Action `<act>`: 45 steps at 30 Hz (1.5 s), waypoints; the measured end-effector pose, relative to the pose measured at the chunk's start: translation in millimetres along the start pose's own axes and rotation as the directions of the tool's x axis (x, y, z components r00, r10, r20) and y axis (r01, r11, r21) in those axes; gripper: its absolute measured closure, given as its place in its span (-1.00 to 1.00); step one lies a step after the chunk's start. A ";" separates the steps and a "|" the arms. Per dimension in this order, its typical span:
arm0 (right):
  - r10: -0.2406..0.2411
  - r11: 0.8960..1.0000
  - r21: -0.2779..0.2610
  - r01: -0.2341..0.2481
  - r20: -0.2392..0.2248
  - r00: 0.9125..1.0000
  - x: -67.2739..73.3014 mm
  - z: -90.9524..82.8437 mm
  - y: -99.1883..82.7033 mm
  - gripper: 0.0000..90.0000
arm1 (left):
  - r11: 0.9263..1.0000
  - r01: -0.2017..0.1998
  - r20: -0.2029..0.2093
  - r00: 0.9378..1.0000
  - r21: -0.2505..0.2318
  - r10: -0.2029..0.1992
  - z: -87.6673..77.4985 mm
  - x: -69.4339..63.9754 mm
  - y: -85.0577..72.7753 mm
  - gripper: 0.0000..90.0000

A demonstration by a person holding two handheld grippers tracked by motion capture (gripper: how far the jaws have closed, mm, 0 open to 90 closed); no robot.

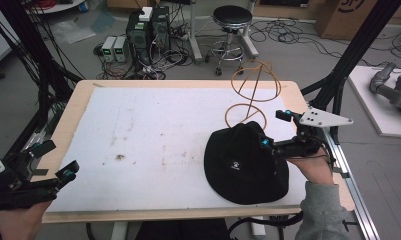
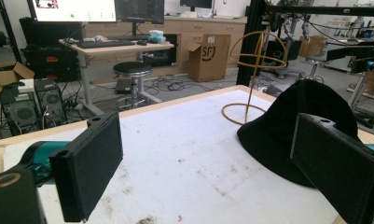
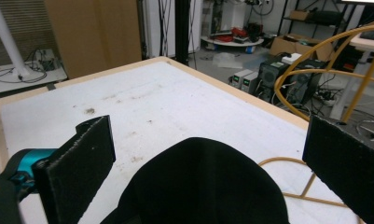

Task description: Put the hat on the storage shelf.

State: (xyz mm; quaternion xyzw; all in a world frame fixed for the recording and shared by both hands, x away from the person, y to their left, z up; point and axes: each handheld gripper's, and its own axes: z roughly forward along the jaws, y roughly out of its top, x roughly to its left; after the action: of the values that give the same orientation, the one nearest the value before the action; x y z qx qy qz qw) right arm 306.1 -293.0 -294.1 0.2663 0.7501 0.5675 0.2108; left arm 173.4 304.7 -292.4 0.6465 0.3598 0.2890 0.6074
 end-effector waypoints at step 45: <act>-0.042 0.983 0.174 0.050 -0.048 0.998 -1.4 45.2 -21.0 -0.57 | 1.000 0.013 -0.023 1.000 0.013 -0.013 -0.7 3.4 -5.4 -0.79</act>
State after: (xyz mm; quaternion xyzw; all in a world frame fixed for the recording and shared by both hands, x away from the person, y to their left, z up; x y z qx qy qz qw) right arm 331.7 -265.0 -326.4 0.2538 0.8076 0.4999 0.1831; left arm 174.2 307.9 -297.9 0.6448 0.3727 0.2899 0.6010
